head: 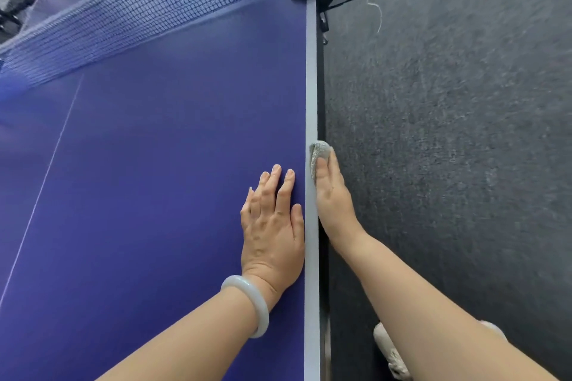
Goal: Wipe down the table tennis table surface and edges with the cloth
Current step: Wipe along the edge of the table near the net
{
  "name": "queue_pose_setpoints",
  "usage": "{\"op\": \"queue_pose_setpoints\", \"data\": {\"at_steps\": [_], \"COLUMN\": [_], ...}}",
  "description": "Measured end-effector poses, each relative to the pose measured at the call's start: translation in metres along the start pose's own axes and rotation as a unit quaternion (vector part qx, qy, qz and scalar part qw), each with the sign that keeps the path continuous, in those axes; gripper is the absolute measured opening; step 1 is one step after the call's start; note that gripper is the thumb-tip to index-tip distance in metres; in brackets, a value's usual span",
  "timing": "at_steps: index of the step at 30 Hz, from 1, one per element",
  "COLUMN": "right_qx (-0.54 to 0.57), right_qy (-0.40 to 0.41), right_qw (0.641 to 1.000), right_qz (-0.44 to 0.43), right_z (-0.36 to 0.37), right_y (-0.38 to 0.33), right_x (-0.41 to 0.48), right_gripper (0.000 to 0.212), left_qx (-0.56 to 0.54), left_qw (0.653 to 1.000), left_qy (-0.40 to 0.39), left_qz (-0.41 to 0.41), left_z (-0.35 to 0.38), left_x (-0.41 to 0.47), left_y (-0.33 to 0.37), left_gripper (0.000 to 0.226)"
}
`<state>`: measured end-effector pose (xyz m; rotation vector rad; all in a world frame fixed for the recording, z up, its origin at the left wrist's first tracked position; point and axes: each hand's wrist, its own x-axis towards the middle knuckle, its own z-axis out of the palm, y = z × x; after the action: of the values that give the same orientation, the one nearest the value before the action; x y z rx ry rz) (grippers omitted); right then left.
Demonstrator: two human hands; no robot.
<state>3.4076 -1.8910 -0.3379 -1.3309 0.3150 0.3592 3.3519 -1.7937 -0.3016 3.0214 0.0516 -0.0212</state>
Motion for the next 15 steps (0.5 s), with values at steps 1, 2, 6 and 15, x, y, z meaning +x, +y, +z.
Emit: {"op": "queue_pose_setpoints", "data": {"at_steps": [1,2,6,15], "right_qx": [-0.003,-0.006,-0.033,-0.042], "right_qy": [0.000,-0.002,-0.009,-0.046], "right_qw": [1.000,1.000,0.999,0.998], "right_qz": [-0.001,-0.002,-0.003,0.009], "right_z": [-0.001,-0.002,-0.003,-0.006], "right_y": [0.001,0.002,0.004,-0.001], "right_x": [0.000,0.000,0.004,0.002], "right_gripper": [0.064,0.065,0.063,0.064], "left_qx": [0.002,0.004,0.002,-0.029], "left_qw": [1.000,1.000,1.000,0.999], "left_qy": [0.003,0.003,-0.015,0.015], "left_qz": [0.000,0.000,-0.006,0.042], "left_z": [0.000,0.000,-0.002,-0.027], "left_x": [0.000,0.000,0.000,0.072], "left_y": [0.000,0.001,0.002,-0.002], "left_gripper": [0.058,0.057,0.058,0.038]}}
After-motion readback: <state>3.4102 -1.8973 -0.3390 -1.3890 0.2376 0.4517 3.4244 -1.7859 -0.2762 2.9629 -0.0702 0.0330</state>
